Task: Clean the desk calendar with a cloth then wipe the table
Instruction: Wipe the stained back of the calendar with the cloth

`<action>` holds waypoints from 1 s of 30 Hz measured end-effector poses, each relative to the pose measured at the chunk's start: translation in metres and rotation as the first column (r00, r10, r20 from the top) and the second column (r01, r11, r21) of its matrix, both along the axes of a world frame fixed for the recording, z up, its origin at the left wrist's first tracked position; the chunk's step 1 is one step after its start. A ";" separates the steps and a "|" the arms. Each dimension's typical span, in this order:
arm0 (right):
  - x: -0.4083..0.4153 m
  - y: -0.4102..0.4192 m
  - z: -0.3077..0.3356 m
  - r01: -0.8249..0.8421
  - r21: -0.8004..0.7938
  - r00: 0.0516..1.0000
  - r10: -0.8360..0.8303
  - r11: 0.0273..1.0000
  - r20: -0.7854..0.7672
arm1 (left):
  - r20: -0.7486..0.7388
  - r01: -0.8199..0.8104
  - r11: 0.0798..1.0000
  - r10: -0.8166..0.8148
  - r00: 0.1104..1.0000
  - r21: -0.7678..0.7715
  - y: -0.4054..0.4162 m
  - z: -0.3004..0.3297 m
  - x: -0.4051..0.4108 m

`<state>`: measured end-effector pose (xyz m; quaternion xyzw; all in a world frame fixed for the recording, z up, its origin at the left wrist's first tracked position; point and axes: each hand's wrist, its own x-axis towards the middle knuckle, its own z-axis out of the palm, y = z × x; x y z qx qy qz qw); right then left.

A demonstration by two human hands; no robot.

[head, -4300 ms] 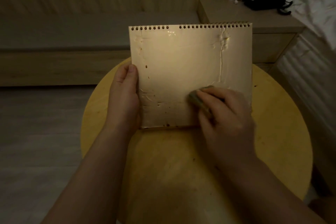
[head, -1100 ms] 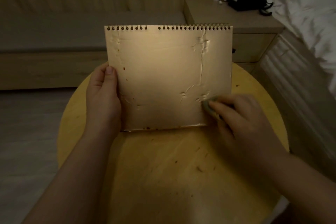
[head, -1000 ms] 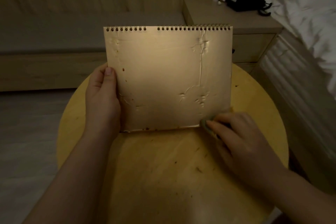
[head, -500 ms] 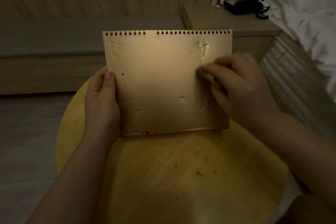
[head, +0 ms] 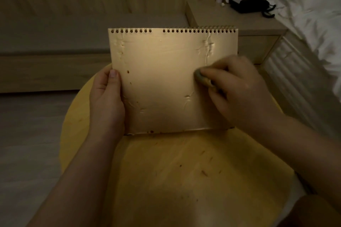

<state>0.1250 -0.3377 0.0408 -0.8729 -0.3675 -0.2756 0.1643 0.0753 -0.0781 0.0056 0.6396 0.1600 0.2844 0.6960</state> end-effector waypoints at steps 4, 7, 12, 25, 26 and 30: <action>-0.039 -0.008 -0.034 -0.053 -0.032 0.997 0.052 0.998 -0.049 | 0.007 0.009 1.000 -0.009 1.000 0.022 -0.001 0.001 -0.002; -0.061 -0.010 -0.055 -0.091 -0.053 0.992 0.086 0.994 -0.089 | 0.008 -0.001 1.000 0.001 1.000 0.016 0.000 0.002 -0.003; -0.072 -0.014 -0.064 -0.154 -0.055 0.980 0.145 0.987 -0.136 | 0.012 0.010 1.000 -0.010 1.000 0.013 -0.001 0.001 -0.002; 0.021 0.022 0.028 -0.023 0.011 0.998 0.022 1.000 0.067 | 0.014 0.023 1.000 -0.023 1.000 0.004 0.000 0.001 -0.002; 0.029 0.025 0.036 -0.006 0.023 0.997 0.004 1.000 0.075 | 0.016 0.028 1.000 -0.028 0.999 0.013 0.000 0.002 -0.002; 0.049 0.036 0.057 0.031 0.046 0.993 -0.036 0.998 0.109 | 0.015 0.034 0.999 -0.034 0.999 0.022 0.000 0.002 -0.004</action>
